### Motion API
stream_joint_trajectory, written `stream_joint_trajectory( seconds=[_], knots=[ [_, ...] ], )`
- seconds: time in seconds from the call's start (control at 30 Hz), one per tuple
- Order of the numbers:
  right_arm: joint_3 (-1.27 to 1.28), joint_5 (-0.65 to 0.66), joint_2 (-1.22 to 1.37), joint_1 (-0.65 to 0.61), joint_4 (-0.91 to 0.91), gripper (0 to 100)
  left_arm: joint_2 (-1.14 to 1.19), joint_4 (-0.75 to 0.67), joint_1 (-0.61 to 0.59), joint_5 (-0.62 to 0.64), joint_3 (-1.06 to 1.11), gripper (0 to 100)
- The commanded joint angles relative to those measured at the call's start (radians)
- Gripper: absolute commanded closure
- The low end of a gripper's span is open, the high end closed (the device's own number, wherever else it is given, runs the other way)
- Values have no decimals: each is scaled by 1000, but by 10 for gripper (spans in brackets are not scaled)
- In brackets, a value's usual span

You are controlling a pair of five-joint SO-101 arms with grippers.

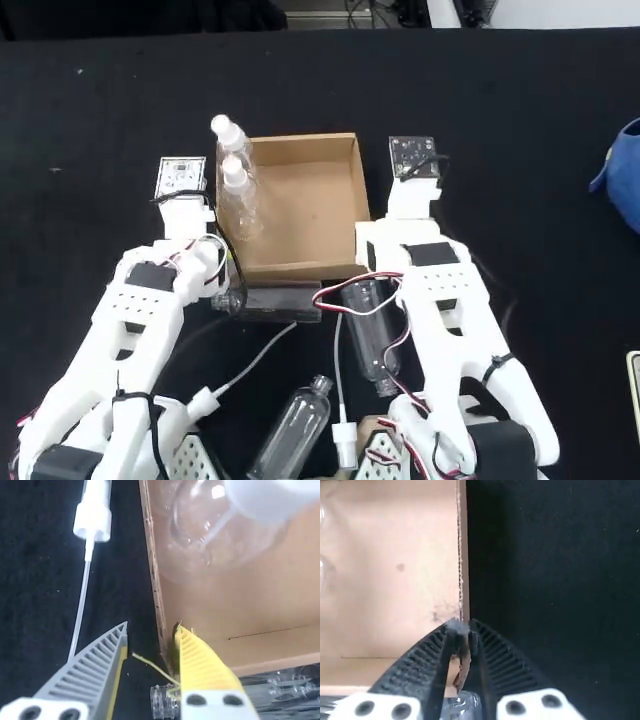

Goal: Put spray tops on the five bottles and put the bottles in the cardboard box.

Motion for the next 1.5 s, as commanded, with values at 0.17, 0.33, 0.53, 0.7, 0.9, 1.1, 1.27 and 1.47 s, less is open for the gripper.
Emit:
stream_joint_trajectory(
  seconds=[0.17,0.33,0.53,0.7,0.9,1.1,1.27,1.47],
  knots=[
    [-4,12,2,32,54,980,-14,35,10,6,-44,970],
    [-24,12,1,32,126,980,-14,32,5,6,-44,970],
    [-28,12,1,32,138,980,-14,34,10,6,-44,970],
    [-30,12,1,32,138,980,-14,35,10,6,-44,970],
    [-30,12,1,32,143,980,-15,37,10,6,-44,970],
    [-39,9,-1,32,144,981,-15,80,7,6,-68,970],
    [-39,6,-1,32,144,981,-15,77,1,6,-74,970],
    [-42,5,-1,32,166,981,-15,75,1,6,-76,970]
  ],
)
